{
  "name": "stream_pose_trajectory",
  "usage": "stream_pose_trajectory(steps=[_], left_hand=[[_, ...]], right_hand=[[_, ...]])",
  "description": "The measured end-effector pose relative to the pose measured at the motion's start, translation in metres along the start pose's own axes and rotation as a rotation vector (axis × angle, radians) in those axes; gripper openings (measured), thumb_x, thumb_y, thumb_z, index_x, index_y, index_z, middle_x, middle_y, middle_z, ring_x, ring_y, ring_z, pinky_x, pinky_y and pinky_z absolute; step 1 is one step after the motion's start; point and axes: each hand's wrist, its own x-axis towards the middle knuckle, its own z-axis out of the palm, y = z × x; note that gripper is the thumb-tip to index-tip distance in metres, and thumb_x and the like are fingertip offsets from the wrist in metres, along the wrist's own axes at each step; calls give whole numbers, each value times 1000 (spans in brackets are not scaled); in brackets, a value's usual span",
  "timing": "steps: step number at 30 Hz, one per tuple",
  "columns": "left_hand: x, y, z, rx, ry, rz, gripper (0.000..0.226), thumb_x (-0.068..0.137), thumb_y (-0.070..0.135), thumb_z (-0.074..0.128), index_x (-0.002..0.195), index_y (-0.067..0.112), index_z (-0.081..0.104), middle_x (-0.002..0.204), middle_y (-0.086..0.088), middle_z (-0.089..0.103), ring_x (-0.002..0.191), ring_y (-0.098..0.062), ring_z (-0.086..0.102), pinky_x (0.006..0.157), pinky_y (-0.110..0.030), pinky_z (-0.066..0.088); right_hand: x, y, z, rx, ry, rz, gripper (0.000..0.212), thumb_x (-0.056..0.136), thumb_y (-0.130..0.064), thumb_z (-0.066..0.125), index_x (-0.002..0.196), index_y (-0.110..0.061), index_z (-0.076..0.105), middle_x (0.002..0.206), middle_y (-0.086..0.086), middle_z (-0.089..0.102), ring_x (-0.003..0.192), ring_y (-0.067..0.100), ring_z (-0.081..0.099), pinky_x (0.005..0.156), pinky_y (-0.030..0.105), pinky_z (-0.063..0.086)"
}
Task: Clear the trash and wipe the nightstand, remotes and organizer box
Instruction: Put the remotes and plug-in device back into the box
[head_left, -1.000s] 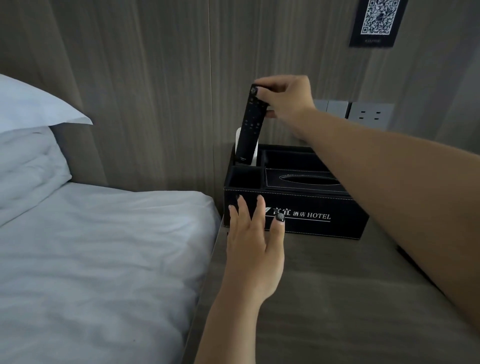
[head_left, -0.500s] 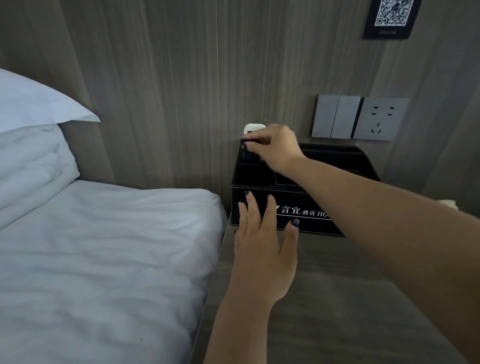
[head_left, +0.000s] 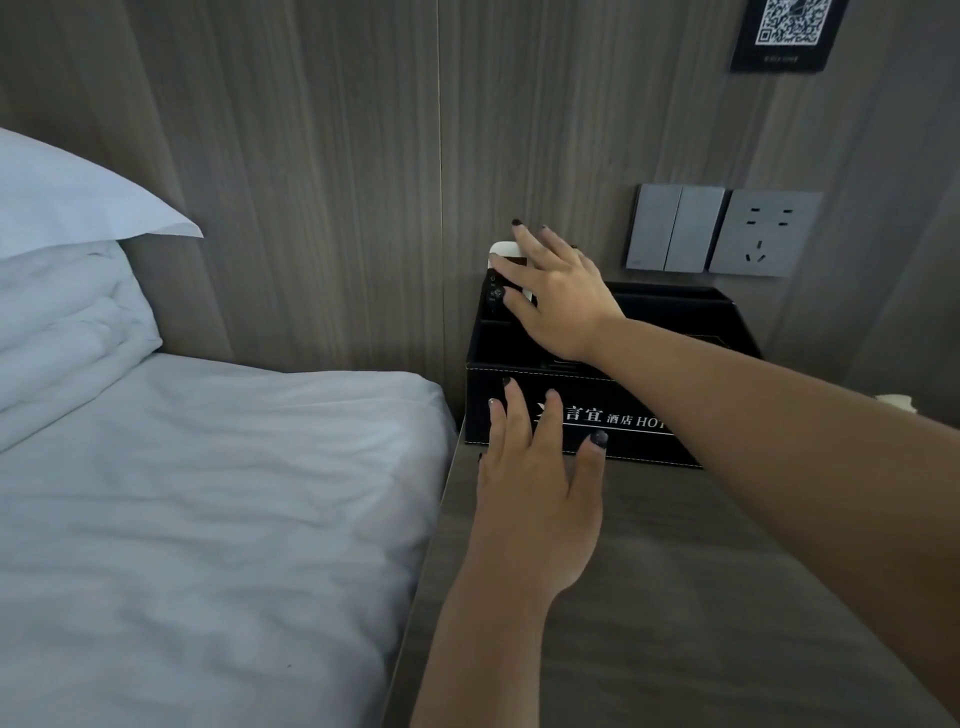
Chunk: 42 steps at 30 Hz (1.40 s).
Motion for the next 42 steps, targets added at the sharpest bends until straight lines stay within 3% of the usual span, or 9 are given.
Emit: stream_pose_trajectory(steps=[4, 7, 12, 15, 23, 30, 33, 38, 42], left_hand=[[-4, 11, -4, -29, 5, 10, 59, 102, 46, 32, 155, 28, 14, 162, 7, -17, 147, -9, -22, 120, -32, 0], [-10, 27, -2, -82, -6, 30, 56, 101, 44, 37, 153, 30, 24, 164, 10, -5, 149, -5, -10, 118, -27, 5], [-27, 60, 20, -70, -48, 137, 49, 99, 39, 45, 147, 34, 34, 154, 20, 27, 142, -1, 25, 108, -16, 20], [-40, 74, 36, -52, -89, 166, 46, 98, 40, 48, 143, 36, 39, 145, 22, 40, 124, -13, 51, 103, -30, 44], [-68, 89, 64, -6, -64, 180, 41, 96, 35, 51, 136, 38, 46, 130, 24, 53, 90, -2, 59, 84, -13, 39], [-86, 97, 83, -212, -128, 100, 38, 95, 29, 56, 131, 39, 50, 122, 27, 58, 75, 6, 56, 69, -1, 41], [-90, 99, 85, -362, -145, 49, 34, 95, 25, 59, 127, 36, 55, 117, 22, 63, 95, 15, 59, 78, -1, 43], [-90, 101, 78, -773, -176, -181, 32, 91, 34, 60, 122, 25, 60, 114, 8, 71, 105, -1, 65, 95, -33, 53], [-89, 104, 72, -964, -198, -212, 34, 87, 35, 62, 113, 12, 69, 106, -3, 75, 104, -16, 70, 95, -40, 53]], right_hand=[[-22, -4, -49, 360, 67, 60, 57, 101, -24, 44, 153, -29, 21, 163, 3, 6, 150, 23, 3, 120, 37, 11], [-88, -6, -108, 602, 293, 195, 41, 97, -16, 53, 137, -22, 51, 146, -1, 41, 137, 10, 37, 109, 21, 34], [-258, -4, -140, 590, 456, 471, 28, 84, 1, 66, 92, -26, 70, 98, -13, 68, 93, 6, 65, 77, 15, 51], [-322, 14, -120, 473, 496, 770, 36, 80, 3, 67, 82, -33, 69, 95, -16, 66, 84, 5, 66, 72, 25, 53], [-351, 44, -91, 235, 163, 901, 41, 81, -33, 73, 120, -26, 62, 124, -8, 53, 118, 15, 50, 85, 24, 37], [-356, 46, -84, 278, 262, 890, 30, 80, -12, 74, 110, -16, 74, 118, -1, 66, 100, 12, 63, 89, 16, 40], [-353, 38, -101, 569, 414, 1049, 24, 79, -14, 76, 102, -21, 76, 104, -5, 74, 93, 5, 66, 84, 14, 45], [-351, 2, -134, 1735, 421, 1056, 21, 87, -9, 63, 105, -4, 72, 99, 11, 75, 90, 17, 72, 71, 23, 58], [-353, -19, -128, 1982, 304, 1015, 28, 82, -9, 59, 103, 7, 69, 105, 21, 72, 90, 24, 72, 71, 28, 60]])
